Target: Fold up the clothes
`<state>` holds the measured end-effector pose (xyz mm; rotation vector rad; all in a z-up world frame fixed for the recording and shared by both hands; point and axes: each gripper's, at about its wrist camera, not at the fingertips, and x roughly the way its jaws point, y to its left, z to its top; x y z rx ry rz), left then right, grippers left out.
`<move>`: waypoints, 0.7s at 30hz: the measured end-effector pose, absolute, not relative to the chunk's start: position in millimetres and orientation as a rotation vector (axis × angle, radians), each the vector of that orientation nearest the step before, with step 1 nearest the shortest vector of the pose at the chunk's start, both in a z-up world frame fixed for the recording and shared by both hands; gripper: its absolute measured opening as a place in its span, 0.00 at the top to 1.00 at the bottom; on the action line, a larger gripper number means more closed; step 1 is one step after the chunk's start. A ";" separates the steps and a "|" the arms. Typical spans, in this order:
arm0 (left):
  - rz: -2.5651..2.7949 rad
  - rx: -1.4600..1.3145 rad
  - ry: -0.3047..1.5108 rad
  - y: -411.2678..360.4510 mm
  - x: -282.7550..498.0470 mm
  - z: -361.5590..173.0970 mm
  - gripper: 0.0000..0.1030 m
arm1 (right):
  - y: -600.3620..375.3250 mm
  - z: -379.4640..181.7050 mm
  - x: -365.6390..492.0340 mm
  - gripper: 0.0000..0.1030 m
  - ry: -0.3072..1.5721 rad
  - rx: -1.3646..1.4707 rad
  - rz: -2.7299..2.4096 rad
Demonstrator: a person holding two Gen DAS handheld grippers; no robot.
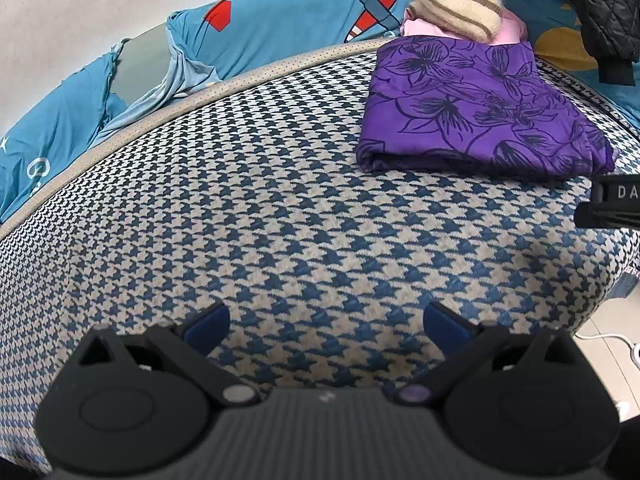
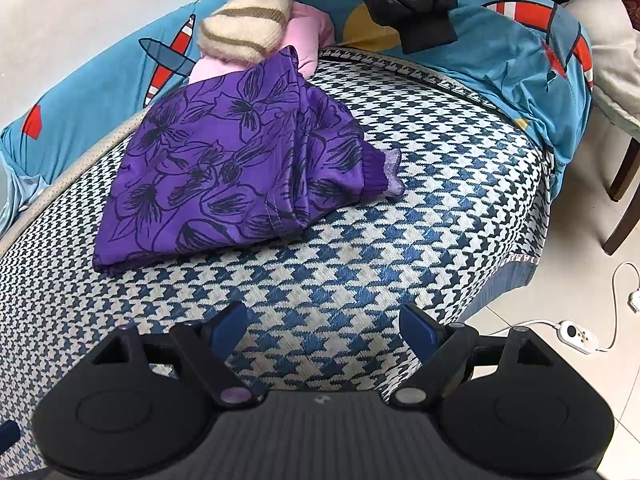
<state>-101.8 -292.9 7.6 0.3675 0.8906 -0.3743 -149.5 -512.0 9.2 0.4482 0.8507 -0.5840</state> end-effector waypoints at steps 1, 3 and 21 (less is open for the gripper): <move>-0.375 0.367 0.891 -293.0 -101.7 7.9 0.00 | -512.2 9.1 -149.6 0.19 0.852 0.449 -0.584; -0.375 0.368 0.891 -293.4 -101.6 8.5 0.00 | -512.5 8.8 -149.4 0.19 0.854 0.449 -0.584; -0.377 0.361 0.896 -291.6 -101.8 8.3 0.00 | -512.2 8.4 -149.5 0.19 0.857 0.446 -0.591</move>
